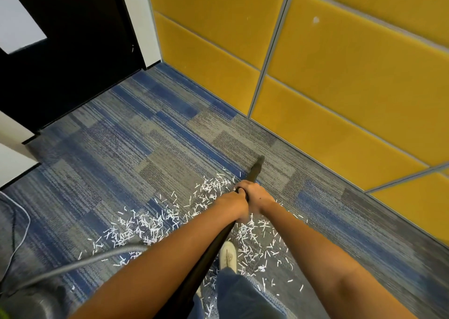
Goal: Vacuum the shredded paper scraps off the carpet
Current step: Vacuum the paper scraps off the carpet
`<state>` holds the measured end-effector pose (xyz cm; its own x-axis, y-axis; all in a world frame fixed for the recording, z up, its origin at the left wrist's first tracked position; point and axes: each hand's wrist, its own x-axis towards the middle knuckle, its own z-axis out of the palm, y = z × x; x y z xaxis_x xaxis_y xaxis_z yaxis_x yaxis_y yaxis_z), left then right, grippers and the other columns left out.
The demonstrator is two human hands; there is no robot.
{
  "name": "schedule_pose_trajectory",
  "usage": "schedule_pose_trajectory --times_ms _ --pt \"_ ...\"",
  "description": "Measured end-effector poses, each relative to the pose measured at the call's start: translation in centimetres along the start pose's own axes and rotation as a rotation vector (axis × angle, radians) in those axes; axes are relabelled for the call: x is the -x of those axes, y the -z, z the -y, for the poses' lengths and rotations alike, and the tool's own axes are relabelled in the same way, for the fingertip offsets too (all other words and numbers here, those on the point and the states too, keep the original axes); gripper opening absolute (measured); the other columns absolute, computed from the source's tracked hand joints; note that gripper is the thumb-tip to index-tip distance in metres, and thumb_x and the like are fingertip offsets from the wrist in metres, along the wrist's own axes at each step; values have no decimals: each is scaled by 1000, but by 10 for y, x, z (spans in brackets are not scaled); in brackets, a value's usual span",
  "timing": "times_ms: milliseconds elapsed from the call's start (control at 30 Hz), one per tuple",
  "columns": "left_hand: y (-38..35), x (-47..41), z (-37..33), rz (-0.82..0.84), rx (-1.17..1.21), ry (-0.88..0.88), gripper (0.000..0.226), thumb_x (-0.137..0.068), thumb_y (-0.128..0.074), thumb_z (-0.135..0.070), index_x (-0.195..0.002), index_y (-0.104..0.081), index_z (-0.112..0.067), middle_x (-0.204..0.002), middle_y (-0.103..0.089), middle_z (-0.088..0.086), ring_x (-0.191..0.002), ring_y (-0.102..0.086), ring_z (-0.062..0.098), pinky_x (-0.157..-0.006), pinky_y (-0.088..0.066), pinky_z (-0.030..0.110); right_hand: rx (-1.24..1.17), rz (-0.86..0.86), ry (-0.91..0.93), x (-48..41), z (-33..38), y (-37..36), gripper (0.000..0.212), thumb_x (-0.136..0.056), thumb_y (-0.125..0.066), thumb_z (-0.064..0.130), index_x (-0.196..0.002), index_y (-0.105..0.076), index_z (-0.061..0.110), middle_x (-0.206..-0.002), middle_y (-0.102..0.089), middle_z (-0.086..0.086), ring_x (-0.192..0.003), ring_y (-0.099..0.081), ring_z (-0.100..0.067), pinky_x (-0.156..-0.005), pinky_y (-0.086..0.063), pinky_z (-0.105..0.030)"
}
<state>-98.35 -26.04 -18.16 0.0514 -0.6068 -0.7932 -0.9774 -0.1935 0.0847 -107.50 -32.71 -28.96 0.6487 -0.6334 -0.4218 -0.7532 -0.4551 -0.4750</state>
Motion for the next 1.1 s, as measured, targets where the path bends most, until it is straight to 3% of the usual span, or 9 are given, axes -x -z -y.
schedule_pose_trajectory --times_ms 167,267,433,533,667,1100 --pt "29 -33 -17 35 -18 35 82 -91 -54 -14 -151 2 -12 -128 -48 10 -112 -55 27 -84 -47 32 -18 32 -1 -22 -29 22 43 -77 -69 12 -119 -58 13 -122 -58 -6 -110 -56 -25 -97 -44 -40" --pt "40 -41 -21 38 -30 35 69 -92 -53 -16 -148 -15 -8 -124 -52 11 -111 -56 26 -89 -47 32 -26 25 22 -29 -36 31 31 -79 -65 11 -110 -60 10 -113 -61 -7 -102 -59 -25 -93 -47 -40" --pt "48 -37 -19 41 -19 43 59 -93 -50 -17 -145 -23 -8 -90 -48 7 -98 -57 24 -86 -48 30 -43 31 35 -32 -34 35 21 -78 -64 12 -99 -60 10 -103 -61 -6 -92 -61 -23 -85 -50 -38" --pt "43 -30 -17 31 -10 49 62 -94 -49 -17 -147 -19 -8 -101 -52 9 -105 -58 25 -87 -48 31 -47 20 32 -29 -29 31 22 -78 -64 11 -99 -60 10 -103 -61 -8 -92 -61 -24 -86 -50 -38" --pt "25 -17 -4 26 37 62 77 -94 -47 -12 -151 5 -13 -121 -51 12 -111 -55 26 -85 -47 32 -48 31 49 -24 -10 15 29 -77 -67 10 -105 -60 12 -110 -60 -7 -98 -60 -25 -90 -49 -40" --pt "-45 45 66 23 111 137 73 -93 -48 -13 -150 -2 -11 -125 -52 12 -114 -54 26 -91 -47 33 -14 88 143 -2 80 -52 34 -75 -68 11 -108 -59 12 -109 -58 -8 -99 -58 -26 -91 -48 -41"
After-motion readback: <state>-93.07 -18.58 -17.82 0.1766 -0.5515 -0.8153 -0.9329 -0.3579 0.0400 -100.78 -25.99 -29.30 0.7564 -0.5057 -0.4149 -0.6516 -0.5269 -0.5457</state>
